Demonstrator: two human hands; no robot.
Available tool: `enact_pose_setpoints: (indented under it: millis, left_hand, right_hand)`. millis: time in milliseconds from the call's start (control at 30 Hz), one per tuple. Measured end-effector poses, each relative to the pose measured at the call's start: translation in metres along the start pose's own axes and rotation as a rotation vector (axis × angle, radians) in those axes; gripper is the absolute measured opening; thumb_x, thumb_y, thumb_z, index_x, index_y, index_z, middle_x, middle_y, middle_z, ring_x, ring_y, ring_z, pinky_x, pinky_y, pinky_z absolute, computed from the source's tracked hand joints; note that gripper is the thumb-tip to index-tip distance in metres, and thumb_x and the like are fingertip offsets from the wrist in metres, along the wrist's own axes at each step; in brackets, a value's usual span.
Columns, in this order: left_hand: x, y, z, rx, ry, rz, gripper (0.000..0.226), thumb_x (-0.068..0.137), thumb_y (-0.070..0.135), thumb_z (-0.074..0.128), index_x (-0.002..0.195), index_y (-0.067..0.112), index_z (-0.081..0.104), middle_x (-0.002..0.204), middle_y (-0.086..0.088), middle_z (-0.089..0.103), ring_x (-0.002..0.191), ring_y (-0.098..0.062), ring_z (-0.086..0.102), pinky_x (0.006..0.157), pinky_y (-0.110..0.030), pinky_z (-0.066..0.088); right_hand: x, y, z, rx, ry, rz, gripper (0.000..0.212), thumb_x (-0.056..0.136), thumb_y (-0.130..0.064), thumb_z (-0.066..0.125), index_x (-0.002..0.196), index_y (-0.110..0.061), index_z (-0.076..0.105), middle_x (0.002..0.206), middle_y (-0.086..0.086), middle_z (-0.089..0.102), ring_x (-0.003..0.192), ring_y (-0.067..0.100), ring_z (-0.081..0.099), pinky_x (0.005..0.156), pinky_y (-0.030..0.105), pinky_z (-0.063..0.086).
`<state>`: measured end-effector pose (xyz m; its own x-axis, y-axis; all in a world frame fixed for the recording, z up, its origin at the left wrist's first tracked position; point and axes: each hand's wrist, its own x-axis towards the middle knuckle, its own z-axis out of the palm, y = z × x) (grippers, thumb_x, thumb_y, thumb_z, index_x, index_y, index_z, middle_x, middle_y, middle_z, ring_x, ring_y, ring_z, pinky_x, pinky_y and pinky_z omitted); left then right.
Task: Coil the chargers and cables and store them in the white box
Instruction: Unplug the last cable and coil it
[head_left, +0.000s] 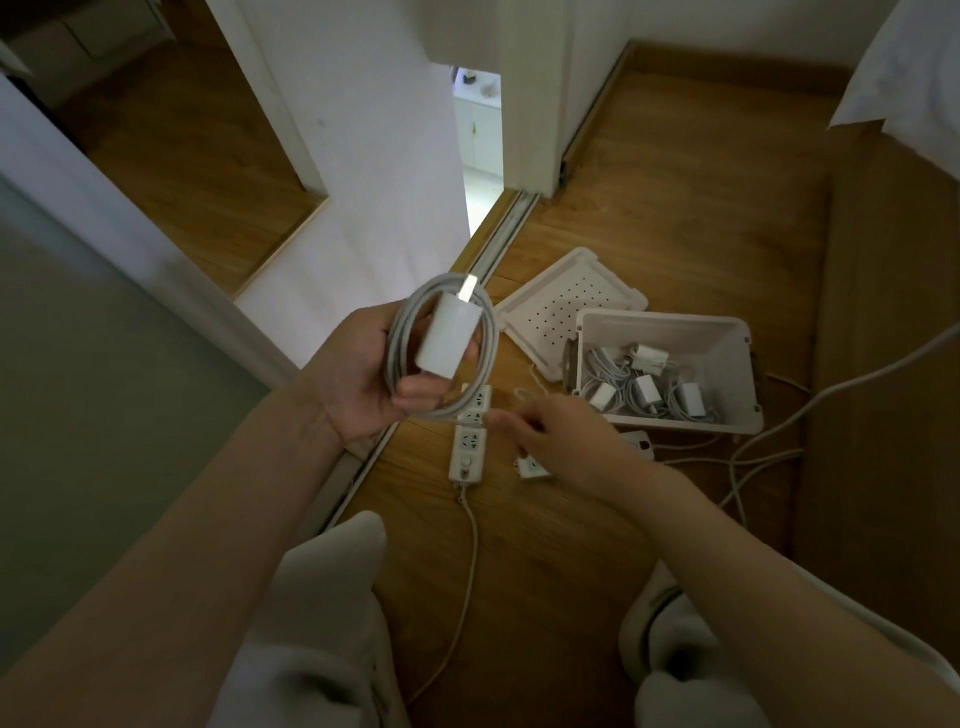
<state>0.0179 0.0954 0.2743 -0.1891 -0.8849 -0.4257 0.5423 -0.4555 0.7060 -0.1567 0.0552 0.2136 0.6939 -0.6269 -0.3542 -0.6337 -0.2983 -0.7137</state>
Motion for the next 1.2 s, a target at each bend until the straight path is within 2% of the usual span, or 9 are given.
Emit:
enact_pose_setpoints:
  millis: [133, 233, 300, 400, 567, 733, 867, 1000, 1200]
  left_hand:
    - [-0.005, 0.001, -0.005, 0.379, 0.038, -0.059, 0.041, 0.088, 0.037, 0.041, 0.09, 0.01, 0.071, 0.06, -0.013, 0.053, 0.034, -0.012, 0.042, 0.032, -0.017, 0.032]
    - [-0.004, 0.001, -0.004, 0.712, 0.027, -0.107, 0.048, 0.081, 0.051, 0.042, 0.079, 0.013, 0.072, 0.055, -0.012, 0.05, 0.041, -0.017, 0.041, 0.04, -0.02, 0.032]
    - [-0.003, 0.004, -0.003, 0.778, 0.02, -0.109, 0.05, 0.082, 0.051, 0.04, 0.079, 0.011, 0.07, 0.05, -0.007, 0.051, 0.038, -0.015, 0.041, 0.038, -0.019, 0.032]
    - [-0.003, 0.008, -0.009, 0.822, 0.022, -0.07, 0.056, 0.086, 0.048, 0.038, 0.097, -0.002, 0.06, 0.046, -0.001, 0.052, 0.034, -0.01, 0.042, 0.035, -0.017, 0.033]
    - [0.002, -0.004, -0.007, 1.051, 0.085, 0.027, 0.045, 0.081, 0.051, 0.045, 0.091, 0.009, 0.059, 0.065, -0.004, 0.057, 0.05, -0.016, 0.051, 0.044, -0.021, 0.042]
    - [0.01, -0.015, -0.013, 1.212, 0.147, 0.159, 0.032, 0.082, 0.053, 0.05, 0.087, 0.023, 0.059, 0.071, 0.005, 0.061, 0.05, -0.008, 0.055, 0.046, -0.017, 0.045]
    - [0.014, -0.023, -0.017, 1.379, 0.217, 0.252, 0.013, 0.089, 0.042, 0.052, 0.087, 0.03, 0.052, 0.083, 0.01, 0.06, 0.067, -0.001, 0.058, 0.056, -0.016, 0.046]
    - [0.018, -0.028, -0.017, 1.445, 0.351, 0.393, 0.014, 0.092, 0.04, 0.049, 0.094, 0.026, 0.048, 0.085, 0.012, 0.056, 0.079, -0.004, 0.059, 0.068, -0.025, 0.052]
    - [0.028, -0.04, -0.021, 1.58, 0.537, 0.463, 0.019, 0.094, 0.041, 0.043, 0.098, 0.022, 0.041, 0.088, 0.011, 0.05, 0.076, -0.007, 0.056, 0.069, -0.034, 0.055]
  right_hand:
    - [0.0, -0.001, -0.014, -0.216, 0.12, -0.124, 0.039, 0.087, -0.051, 0.041, 0.069, -0.018, 0.05, 0.064, -0.008, 0.047, 0.053, 0.006, 0.044, 0.058, 0.02, 0.046]
    - [-0.006, -0.015, -0.019, -0.403, 0.269, -0.224, 0.049, 0.083, -0.055, 0.029, 0.083, -0.016, 0.059, 0.077, -0.006, 0.054, 0.066, 0.008, 0.053, 0.069, 0.024, 0.049]
    - [-0.011, -0.019, -0.022, -0.424, 0.339, -0.252, 0.046, 0.085, -0.053, 0.031, 0.086, -0.018, 0.061, 0.079, -0.009, 0.053, 0.067, 0.007, 0.051, 0.067, 0.021, 0.044]
    - [-0.016, -0.015, -0.026, -0.332, 0.33, -0.189, 0.03, 0.09, -0.049, 0.04, 0.081, -0.025, 0.055, 0.072, -0.014, 0.043, 0.062, 0.0, 0.042, 0.059, 0.017, 0.035]
    - [-0.012, -0.008, -0.026, -0.357, 0.403, -0.119, 0.029, 0.093, -0.045, 0.046, 0.09, -0.023, 0.064, 0.074, -0.01, 0.056, 0.067, 0.006, 0.054, 0.052, 0.014, 0.032]
    - [-0.009, -0.005, -0.031, -0.429, 0.553, -0.057, 0.039, 0.087, -0.055, 0.048, 0.088, -0.021, 0.066, 0.076, -0.007, 0.059, 0.076, 0.01, 0.053, 0.077, 0.027, 0.045]
    - [-0.012, -0.008, -0.038, -0.358, 0.524, 0.025, 0.035, 0.088, -0.053, 0.048, 0.089, -0.022, 0.064, 0.066, -0.011, 0.053, 0.057, 0.002, 0.05, 0.048, 0.017, 0.036]
    - [-0.016, -0.016, -0.032, -0.193, 0.477, 0.014, 0.029, 0.094, -0.043, 0.046, 0.1, -0.022, 0.064, 0.074, -0.01, 0.06, 0.063, 0.004, 0.057, 0.055, 0.018, 0.047]
    - [-0.016, -0.027, -0.006, -0.121, 0.372, -0.027, 0.03, 0.098, -0.036, 0.036, 0.108, -0.02, 0.058, 0.074, -0.007, 0.059, 0.059, 0.005, 0.053, 0.056, 0.018, 0.045]
